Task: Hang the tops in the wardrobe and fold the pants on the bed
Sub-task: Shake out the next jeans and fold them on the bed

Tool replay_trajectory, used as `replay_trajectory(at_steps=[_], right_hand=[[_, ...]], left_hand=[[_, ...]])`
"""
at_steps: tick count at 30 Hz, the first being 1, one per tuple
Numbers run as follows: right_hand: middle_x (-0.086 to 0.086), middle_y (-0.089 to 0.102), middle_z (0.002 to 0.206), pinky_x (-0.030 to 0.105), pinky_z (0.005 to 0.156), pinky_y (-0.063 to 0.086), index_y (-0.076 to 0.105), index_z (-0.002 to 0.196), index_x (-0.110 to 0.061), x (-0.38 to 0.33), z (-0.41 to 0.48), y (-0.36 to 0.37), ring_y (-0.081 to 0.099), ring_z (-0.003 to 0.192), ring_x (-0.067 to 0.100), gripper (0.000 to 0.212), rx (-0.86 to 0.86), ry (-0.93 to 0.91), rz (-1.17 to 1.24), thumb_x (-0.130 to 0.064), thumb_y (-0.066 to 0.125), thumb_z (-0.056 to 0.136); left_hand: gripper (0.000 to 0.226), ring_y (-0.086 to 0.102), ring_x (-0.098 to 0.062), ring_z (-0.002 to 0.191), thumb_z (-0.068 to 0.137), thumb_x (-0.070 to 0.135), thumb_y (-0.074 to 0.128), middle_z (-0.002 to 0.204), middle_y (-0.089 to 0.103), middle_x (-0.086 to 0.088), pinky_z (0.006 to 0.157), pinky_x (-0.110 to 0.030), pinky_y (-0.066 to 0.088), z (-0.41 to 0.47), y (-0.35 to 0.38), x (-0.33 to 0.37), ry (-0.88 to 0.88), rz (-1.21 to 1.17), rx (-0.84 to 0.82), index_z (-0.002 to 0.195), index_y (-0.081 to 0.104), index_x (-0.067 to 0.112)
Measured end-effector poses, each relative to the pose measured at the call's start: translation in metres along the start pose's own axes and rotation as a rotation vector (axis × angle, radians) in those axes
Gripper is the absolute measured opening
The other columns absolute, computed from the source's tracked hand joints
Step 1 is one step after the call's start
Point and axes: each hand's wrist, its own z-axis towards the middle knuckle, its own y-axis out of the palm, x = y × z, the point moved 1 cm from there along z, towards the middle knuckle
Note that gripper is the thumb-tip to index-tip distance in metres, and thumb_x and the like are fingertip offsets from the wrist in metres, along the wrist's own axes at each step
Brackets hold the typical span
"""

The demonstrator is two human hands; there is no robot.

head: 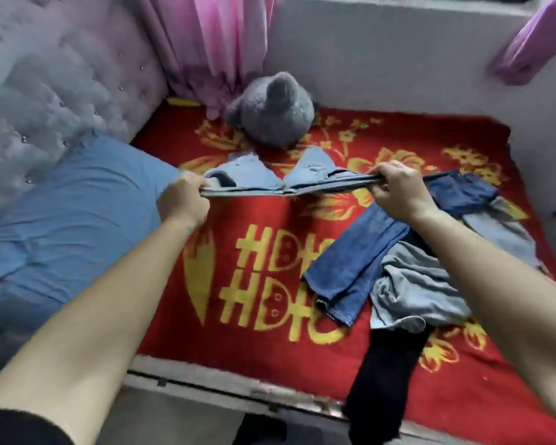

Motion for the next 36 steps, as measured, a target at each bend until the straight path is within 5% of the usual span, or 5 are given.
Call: replay_trajectory(at_steps=[10, 21, 26, 31, 36], right_hand=[[0.005, 0.060, 0.115, 0.043, 0.071, 0.057, 0.075, 0.104, -0.024, 0.116, -0.289, 0.279, 0.068, 0.094, 0.034, 0.019, -0.655, 0.113, -0.228, -0.022, 0.062, 0.090], [0.010, 0.059, 0.129, 0.045, 0.090, 0.053, 0.070, 0.119, -0.011, 0.150, -0.361, 0.327, 0.062, 0.112, 0.034, 0.036, -0.776, 0.252, -0.103, -0.011, 0.064, 0.084], [0.010, 0.071, 0.119, 0.034, 0.099, 0.048, 0.074, 0.116, -0.020, 0.166, -0.316, 0.321, 0.063, 0.115, 0.031, 0.033, -0.977, 0.357, -0.056, -0.023, 0.061, 0.085], [0.012, 0.070, 0.121, 0.037, 0.100, 0.046, 0.071, 0.118, -0.017, 0.199, -0.244, 0.318, 0.063, 0.113, 0.031, 0.034, -0.665, 0.502, -0.027, -0.020, 0.053, 0.090], [0.001, 0.060, 0.085, 0.031, 0.064, 0.052, 0.070, 0.108, -0.010, 0.213, -0.192, 0.345, 0.057, 0.072, 0.013, 0.024, -0.411, 0.936, 0.514, -0.018, 0.055, 0.091]], left_hand=[[0.029, 0.044, -0.023, 0.113, 0.084, 0.021, 0.059, 0.119, 0.059, 0.003, 0.086, -0.039, 0.031, -0.307, 0.270, -0.117, 0.190, 0.625, -0.702, 0.109, 0.071, 0.027], [0.031, 0.052, -0.031, 0.110, 0.085, 0.013, 0.060, 0.118, 0.058, -0.010, 0.087, -0.042, 0.042, -0.359, 0.321, -0.139, 0.102, 0.664, -0.879, 0.115, 0.064, 0.010], [0.048, 0.048, -0.029, 0.113, 0.078, 0.044, 0.058, 0.121, 0.054, -0.012, 0.091, -0.042, 0.039, -0.334, 0.337, -0.100, 0.010, 0.741, -1.005, 0.112, 0.064, 0.012], [0.039, 0.046, -0.028, 0.093, 0.083, 0.043, 0.056, 0.103, 0.052, -0.011, 0.077, -0.040, 0.035, -0.336, 0.365, -0.038, 0.339, 0.302, -0.669, 0.105, 0.051, 0.010], [0.048, 0.052, -0.030, 0.100, 0.086, 0.053, 0.061, 0.109, 0.055, -0.009, 0.076, -0.042, 0.044, -0.353, 0.419, 0.034, 0.627, 0.065, -0.805, 0.108, 0.057, 0.011]])
